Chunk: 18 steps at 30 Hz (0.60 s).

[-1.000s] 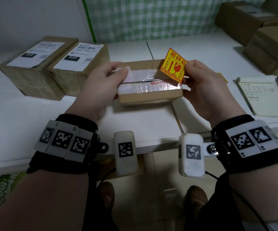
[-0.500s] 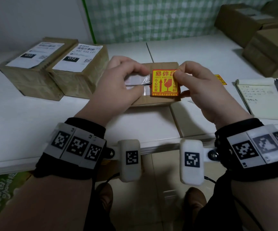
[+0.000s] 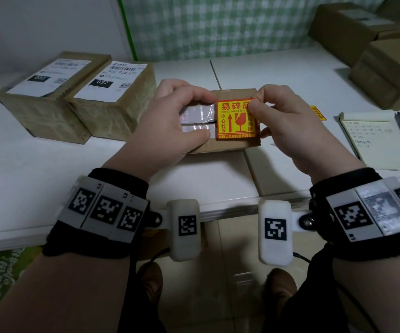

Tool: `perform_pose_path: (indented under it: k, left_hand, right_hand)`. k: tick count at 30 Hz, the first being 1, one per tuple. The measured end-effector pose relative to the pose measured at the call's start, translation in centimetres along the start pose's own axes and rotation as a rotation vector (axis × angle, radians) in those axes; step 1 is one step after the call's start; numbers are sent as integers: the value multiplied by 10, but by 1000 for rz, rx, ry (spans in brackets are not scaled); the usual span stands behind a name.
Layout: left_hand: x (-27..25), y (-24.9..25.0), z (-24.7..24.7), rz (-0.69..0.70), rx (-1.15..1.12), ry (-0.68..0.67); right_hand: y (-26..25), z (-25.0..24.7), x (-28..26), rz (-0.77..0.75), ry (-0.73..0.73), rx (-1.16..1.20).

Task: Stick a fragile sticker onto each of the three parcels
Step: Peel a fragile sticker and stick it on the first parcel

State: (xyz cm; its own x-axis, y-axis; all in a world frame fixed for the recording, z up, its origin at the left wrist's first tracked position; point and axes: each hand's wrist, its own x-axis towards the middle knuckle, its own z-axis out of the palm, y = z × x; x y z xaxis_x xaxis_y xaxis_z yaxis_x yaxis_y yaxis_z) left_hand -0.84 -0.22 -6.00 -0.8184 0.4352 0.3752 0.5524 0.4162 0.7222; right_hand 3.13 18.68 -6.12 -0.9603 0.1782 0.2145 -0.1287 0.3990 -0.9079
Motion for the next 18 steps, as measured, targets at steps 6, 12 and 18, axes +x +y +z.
perform_pose_path:
  k: [6, 12, 18]
  left_hand:
    - [1, -1, 0, 13, 23, -1]
    - [1, -3, 0, 25, 17, -8]
    - [0, -2, 1, 40, 18, -9]
  right_hand:
    - [-1, 3, 1, -55, 39, -157]
    - [1, 6, 3, -116, 86, -289]
    - [4, 8, 2, -161, 151, -377]
